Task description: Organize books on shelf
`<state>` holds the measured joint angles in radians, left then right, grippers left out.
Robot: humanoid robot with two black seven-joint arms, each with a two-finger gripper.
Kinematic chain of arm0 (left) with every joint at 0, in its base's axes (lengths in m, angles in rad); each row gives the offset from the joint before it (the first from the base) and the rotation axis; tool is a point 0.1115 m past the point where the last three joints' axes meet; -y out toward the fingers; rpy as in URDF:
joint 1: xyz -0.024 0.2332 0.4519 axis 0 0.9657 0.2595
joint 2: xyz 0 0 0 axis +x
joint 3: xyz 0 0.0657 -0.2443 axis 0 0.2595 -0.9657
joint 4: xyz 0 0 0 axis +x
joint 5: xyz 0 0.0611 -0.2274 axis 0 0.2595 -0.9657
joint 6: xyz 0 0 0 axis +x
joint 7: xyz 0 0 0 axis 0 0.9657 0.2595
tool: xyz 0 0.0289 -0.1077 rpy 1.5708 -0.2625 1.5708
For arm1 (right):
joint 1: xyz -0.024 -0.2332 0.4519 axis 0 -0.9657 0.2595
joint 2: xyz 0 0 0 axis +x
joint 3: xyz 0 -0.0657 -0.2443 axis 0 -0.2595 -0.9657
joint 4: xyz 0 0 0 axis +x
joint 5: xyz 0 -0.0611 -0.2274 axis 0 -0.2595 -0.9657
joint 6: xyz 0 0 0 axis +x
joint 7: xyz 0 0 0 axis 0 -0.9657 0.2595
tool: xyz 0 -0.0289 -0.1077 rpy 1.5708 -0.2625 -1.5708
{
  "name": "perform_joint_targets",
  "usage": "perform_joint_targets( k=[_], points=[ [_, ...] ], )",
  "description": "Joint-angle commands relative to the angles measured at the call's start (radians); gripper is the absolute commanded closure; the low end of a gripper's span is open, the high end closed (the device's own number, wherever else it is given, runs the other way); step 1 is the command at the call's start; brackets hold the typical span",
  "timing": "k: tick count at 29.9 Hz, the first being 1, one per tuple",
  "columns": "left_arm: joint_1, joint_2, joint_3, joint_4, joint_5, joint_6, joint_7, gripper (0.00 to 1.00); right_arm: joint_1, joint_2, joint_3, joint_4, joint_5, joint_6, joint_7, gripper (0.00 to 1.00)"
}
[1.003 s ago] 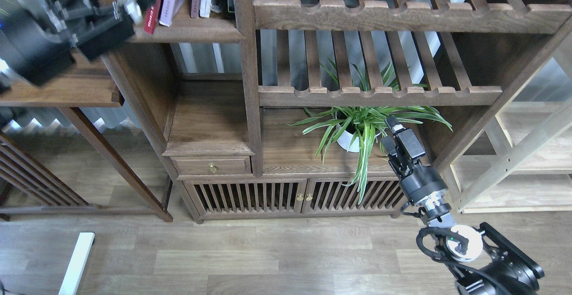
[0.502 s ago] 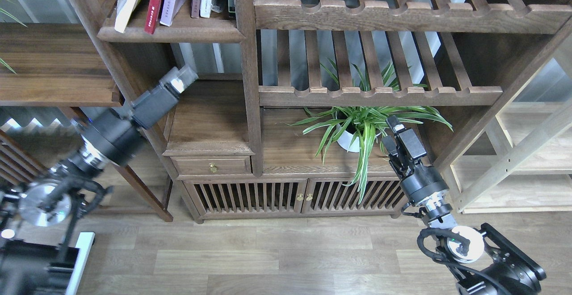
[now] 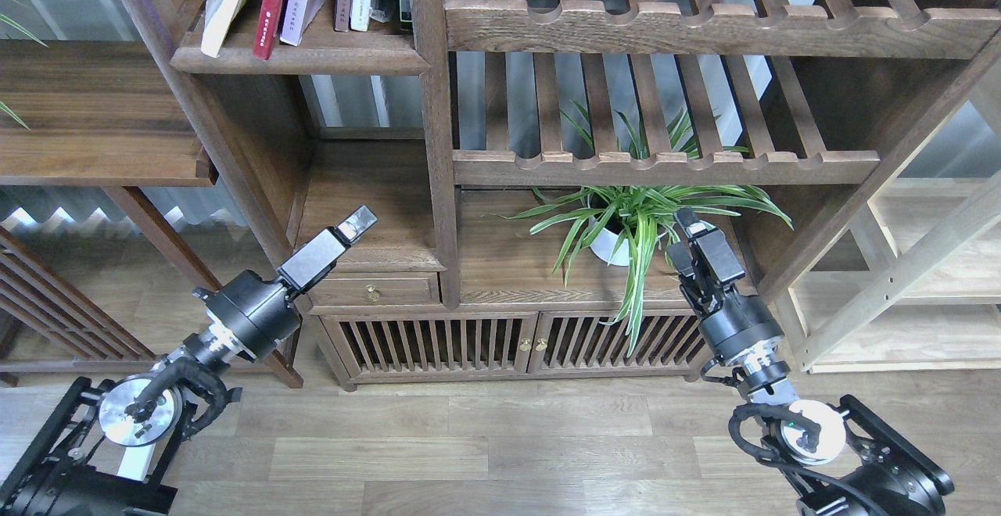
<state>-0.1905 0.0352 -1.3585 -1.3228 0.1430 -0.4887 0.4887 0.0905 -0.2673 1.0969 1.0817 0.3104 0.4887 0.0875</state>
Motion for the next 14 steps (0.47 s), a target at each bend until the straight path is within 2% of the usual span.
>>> perform_joint_targets(
  k=[1, 14],
  points=[
    [0.000, -0.030, 0.030, 0.001, -0.060, 0.000, 0.000, 0.01, 0.000, 0.000, 0.000, 0.004, -0.002, 0.000, 0.000, 0.01],
    [-0.003, -0.035, 0.076, 0.045, -0.117, 0.000, 0.000, 0.01, 0.014, 0.051, -0.002, 0.006, -0.007, 0.000, 0.001, 0.01]
  ],
)
